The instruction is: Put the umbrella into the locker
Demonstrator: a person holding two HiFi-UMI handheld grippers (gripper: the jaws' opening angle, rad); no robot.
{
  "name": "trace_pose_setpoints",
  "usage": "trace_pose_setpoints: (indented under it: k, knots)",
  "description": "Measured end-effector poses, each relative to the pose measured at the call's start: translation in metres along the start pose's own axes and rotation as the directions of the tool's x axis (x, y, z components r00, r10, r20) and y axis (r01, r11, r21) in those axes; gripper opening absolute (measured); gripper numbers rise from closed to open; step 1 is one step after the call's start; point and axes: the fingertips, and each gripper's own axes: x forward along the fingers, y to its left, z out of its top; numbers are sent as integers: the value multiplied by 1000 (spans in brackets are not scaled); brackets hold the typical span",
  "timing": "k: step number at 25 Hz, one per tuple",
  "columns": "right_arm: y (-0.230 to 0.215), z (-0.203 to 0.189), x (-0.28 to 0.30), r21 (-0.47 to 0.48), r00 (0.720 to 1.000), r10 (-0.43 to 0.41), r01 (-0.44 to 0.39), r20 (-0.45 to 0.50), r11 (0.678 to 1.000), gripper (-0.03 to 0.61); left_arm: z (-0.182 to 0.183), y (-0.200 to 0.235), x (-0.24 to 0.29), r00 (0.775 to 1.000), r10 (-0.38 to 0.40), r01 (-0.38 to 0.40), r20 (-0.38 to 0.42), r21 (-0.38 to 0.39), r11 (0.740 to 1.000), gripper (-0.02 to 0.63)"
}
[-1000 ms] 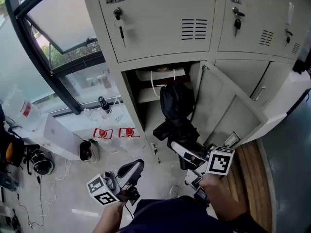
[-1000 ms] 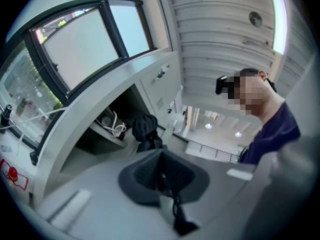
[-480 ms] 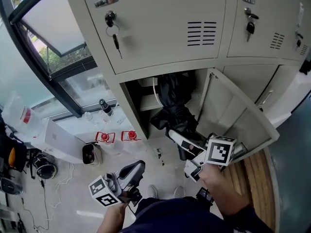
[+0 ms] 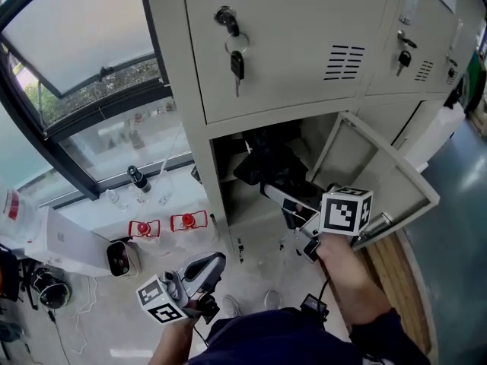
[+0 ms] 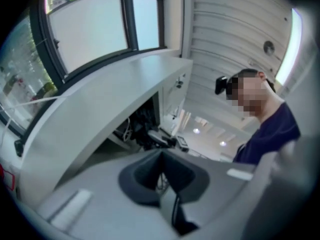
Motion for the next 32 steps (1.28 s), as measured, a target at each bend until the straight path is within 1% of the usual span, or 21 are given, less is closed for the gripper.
trace_pose_setpoints:
  k: [3,6,12,15,17,18,20,24,26,28,32]
  knots:
    - [-8,19,14,-72,997,-82,81,-11,994,196,2,7,-9,999,-33,33,1,-33,999,0]
    - [-13,39,28,-147,988,-153,148,-22,978,196,5,13,-17,998,-58,58,4,-66,996,0]
    - [-24,66,49,-236,969,-240,222,-54,946,196,12,20,-27,996,-85,85,-2,-73,994,0]
    - [-34,79,55,-277,954,-295,269,-54,922,195,15,21,-32,996,-87,87,1,-70,994,0]
    - [-40,87,59,-319,941,-334,302,-49,898,196,15,22,-34,996,-86,86,0,-72,994,0]
    - [-43,90,61,-345,933,-356,320,-45,882,196,15,22,-34,996,-85,84,-2,-75,994,0]
    - [-50,96,67,-401,912,-410,364,-32,841,196,13,23,-35,997,-81,80,-5,-80,994,0]
    - [-60,104,76,-506,861,-508,450,29,735,195,10,20,-37,997,-78,77,-8,-83,994,0]
    - [-62,107,80,-545,842,-536,479,65,688,195,10,19,-38,997,-76,75,-11,-81,994,0]
    - [-65,109,85,-570,827,-553,505,105,648,195,9,19,-40,997,-71,69,-15,-80,994,0]
    - [-70,110,92,-598,799,-573,554,185,579,196,7,17,-42,998,-59,56,-25,-82,995,0]
